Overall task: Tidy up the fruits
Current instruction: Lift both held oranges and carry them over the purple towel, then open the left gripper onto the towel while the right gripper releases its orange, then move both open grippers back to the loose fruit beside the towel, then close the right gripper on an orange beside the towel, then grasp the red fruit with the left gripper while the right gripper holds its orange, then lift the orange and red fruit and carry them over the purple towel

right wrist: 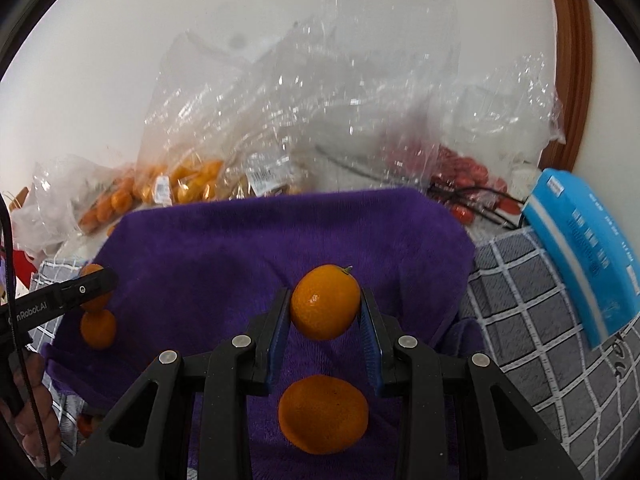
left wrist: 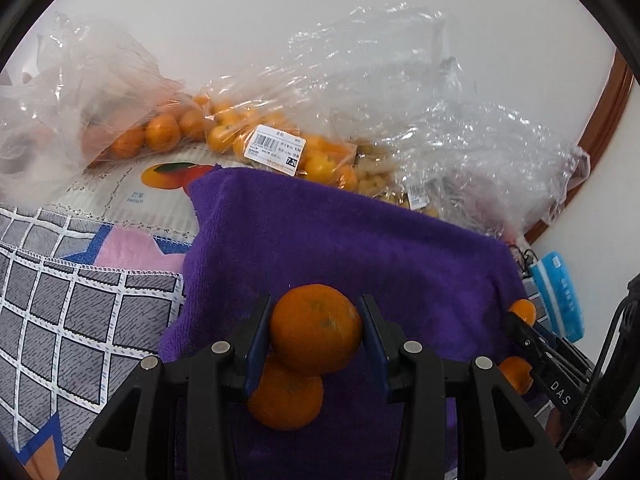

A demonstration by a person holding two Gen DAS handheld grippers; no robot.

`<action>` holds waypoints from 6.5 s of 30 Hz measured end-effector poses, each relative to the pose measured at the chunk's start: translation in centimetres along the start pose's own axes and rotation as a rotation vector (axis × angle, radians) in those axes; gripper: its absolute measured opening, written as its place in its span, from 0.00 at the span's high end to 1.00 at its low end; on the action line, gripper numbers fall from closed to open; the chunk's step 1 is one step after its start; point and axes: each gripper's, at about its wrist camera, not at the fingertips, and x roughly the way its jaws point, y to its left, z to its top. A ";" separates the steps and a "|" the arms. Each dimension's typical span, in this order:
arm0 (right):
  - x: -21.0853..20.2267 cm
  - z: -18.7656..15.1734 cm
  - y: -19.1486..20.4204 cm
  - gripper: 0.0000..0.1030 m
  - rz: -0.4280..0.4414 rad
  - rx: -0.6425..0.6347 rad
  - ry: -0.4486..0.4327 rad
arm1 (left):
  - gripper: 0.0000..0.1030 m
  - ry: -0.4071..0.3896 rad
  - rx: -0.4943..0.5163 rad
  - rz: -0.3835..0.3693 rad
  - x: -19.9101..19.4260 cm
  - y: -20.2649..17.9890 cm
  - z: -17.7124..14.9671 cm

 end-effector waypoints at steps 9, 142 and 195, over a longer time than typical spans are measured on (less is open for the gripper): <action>1.1 -0.7 0.1 0.67 -0.004 -0.010 0.037 | 0.61 0.005 0.030 -0.020 0.4 -0.7 -0.6; -9.8 -12.7 1.9 0.66 0.087 -0.026 0.037 | 0.56 0.100 0.167 -0.054 -6.7 1.7 -10.6; -12.0 -3.6 4.7 0.66 0.058 -0.068 -0.119 | 0.77 -0.098 0.152 -0.051 -10.6 -0.9 -4.4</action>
